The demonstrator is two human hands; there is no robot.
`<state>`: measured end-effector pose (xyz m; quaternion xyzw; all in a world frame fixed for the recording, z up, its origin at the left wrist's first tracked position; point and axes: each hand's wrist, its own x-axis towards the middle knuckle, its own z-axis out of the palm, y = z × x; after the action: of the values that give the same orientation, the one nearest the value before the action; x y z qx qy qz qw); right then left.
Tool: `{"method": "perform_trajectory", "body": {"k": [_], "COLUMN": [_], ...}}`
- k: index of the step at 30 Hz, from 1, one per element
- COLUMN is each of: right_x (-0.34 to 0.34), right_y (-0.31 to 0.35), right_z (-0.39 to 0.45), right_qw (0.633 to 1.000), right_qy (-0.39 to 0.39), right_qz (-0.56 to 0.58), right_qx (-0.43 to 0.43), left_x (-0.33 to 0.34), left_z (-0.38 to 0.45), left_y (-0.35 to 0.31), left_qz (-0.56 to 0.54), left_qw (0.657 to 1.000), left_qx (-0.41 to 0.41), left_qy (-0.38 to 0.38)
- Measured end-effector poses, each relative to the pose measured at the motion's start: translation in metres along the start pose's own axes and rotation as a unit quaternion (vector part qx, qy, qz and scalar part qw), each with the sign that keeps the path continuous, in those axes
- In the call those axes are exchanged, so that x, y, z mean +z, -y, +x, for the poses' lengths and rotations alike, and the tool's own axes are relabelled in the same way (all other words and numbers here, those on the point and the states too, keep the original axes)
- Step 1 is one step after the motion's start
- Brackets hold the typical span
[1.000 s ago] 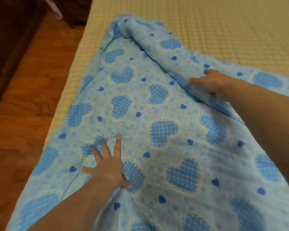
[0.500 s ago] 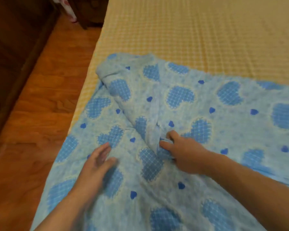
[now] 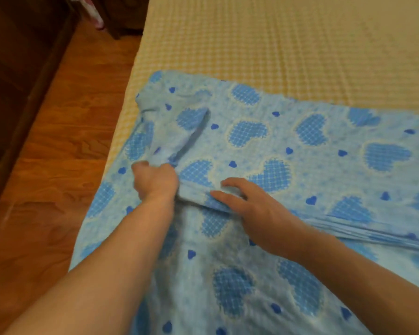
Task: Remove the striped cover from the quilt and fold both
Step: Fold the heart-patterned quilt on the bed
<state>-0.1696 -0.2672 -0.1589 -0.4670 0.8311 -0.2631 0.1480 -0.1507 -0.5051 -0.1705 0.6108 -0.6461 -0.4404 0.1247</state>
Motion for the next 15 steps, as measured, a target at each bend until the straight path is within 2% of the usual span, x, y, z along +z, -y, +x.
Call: {"method": "perform_trajectory", "body": {"k": [1, 2, 3, 4, 6, 8, 10, 11, 13, 15], "right_x": [0.001, 0.001, 0.0, 0.0, 0.001, -0.002, -0.015, -0.023, -0.038, -0.049], "right_y": [-0.006, -0.015, -0.026, -0.036, -0.056, -0.079, -0.096, -0.1, -0.098, -0.086], "right_z": [-0.01, -0.025, -0.044, -0.063, -0.099, -0.126, -0.143, -0.147, -0.149, -0.154], "right_qw": [1.0, 0.999, 0.997, 0.991, 0.974, 0.955, 0.913, 0.888, 0.857, 0.865], "right_qy": [0.007, 0.017, 0.028, 0.04, 0.052, -0.002, -0.057, -0.072, -0.089, -0.108], "right_qz": [-0.001, -0.017, -0.056, -0.1, -0.167, -0.214, -0.256, -0.262, -0.247, -0.231], "right_qx": [0.015, 0.033, 0.054, 0.08, 0.143, 0.207, 0.313, 0.37, 0.443, 0.432], "left_x": [-0.017, -0.034, -0.05, -0.062, -0.07, -0.059, -0.042, -0.034, -0.029, -0.041], "left_z": [0.004, 0.004, 0.004, 0.004, 0.02, 0.035, 0.037, 0.038, 0.04, 0.043], "left_y": [0.02, 0.039, 0.054, 0.065, 0.073, 0.06, 0.043, 0.039, 0.034, 0.028], "left_qz": [-0.116, -0.189, -0.23, -0.244, -0.265, -0.318, -0.32, -0.288, -0.249, -0.245], "left_qw": [0.987, 0.96, 0.935, 0.927, 0.931, 0.919, 0.909, 0.919, 0.946, 0.966], "left_qx": [-0.109, -0.202, -0.258, -0.275, -0.242, -0.206, -0.195, -0.193, -0.158, -0.074], "left_qy": [0.008, 0.039, 0.071, 0.08, 0.072, 0.113, 0.18, 0.189, 0.134, 0.026]}}
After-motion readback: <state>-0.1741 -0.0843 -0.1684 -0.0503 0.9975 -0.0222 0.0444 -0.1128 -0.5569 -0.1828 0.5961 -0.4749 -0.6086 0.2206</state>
